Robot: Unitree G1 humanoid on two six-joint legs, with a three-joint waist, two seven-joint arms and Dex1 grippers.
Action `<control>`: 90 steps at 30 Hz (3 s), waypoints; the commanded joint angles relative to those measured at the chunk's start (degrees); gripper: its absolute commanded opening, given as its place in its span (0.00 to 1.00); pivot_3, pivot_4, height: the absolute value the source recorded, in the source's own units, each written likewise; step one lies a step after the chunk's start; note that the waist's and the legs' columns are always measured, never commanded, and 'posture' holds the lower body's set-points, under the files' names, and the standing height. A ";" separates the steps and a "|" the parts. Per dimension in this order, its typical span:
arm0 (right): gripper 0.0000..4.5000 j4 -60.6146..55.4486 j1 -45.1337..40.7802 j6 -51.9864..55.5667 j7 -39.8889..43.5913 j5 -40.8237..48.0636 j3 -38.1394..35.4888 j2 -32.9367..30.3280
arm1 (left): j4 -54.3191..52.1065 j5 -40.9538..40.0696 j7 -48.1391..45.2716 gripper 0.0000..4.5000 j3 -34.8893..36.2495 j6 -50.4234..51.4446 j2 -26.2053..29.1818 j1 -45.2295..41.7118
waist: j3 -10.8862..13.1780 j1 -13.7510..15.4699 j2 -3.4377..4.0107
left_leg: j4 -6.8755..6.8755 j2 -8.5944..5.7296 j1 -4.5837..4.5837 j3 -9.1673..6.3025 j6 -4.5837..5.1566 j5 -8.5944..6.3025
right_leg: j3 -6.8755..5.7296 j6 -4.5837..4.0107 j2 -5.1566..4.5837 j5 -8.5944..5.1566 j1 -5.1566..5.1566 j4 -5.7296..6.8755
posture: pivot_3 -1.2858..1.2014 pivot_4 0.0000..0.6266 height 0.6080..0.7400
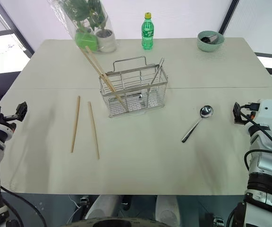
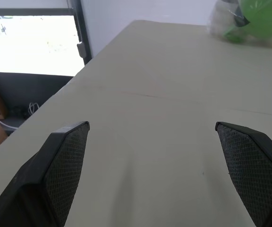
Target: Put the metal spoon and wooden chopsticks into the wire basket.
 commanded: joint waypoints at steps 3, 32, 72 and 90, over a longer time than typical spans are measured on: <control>1.00 -3.28 0.42 -0.67 -0.63 0.50 -0.60 0.15 | -0.24 0.18 -1.12 1.00 -0.32 -1.62 1.05 -1.41 | 0.00 0.00 0.00 | 0.00 0.00 0.00 0.00 0.00 0.00 | 0.00 0.00 0.00 0.00 0.00 0.00 | 0.52 0.24 0.58; 1.00 10.09 -27.97 -6.34 34.84 -4.03 17.01 -21.41 | -14.62 -18.15 -6.13 1.00 -6.56 16.72 4.66 -17.70 | 0.11 -0.82 0.01 | 0.04 -0.01 -0.05 0.05 0.00 0.00 | -0.04 0.05 -0.01 0.02 0.00 -0.03 | 0.52 0.24 0.58; 0.38 50.64 -55.66 -60.35 77.09 -38.37 55.24 -7.87 | -28.09 -35.43 -27.95 1.00 -26.46 23.27 17.47 -22.57 | 0.62 -3.10 -0.08 | 0.01 -0.01 -0.01 0.04 -0.20 0.14 | 0.13 0.19 0.08 0.13 -0.14 0.22 | 0.52 0.24 0.58; 0.02 5.16 -40.98 -23.32 77.56 9.50 62.09 -20.30 | -21.70 -31.22 -29.87 1.00 -26.60 20.56 18.02 -27.08 | 0.63 -2.75 -0.05 | 0.05 -0.01 -0.08 0.01 -0.05 0.14 | 0.14 0.07 0.00 0.08 -0.22 0.26 | 0.52 0.24 0.58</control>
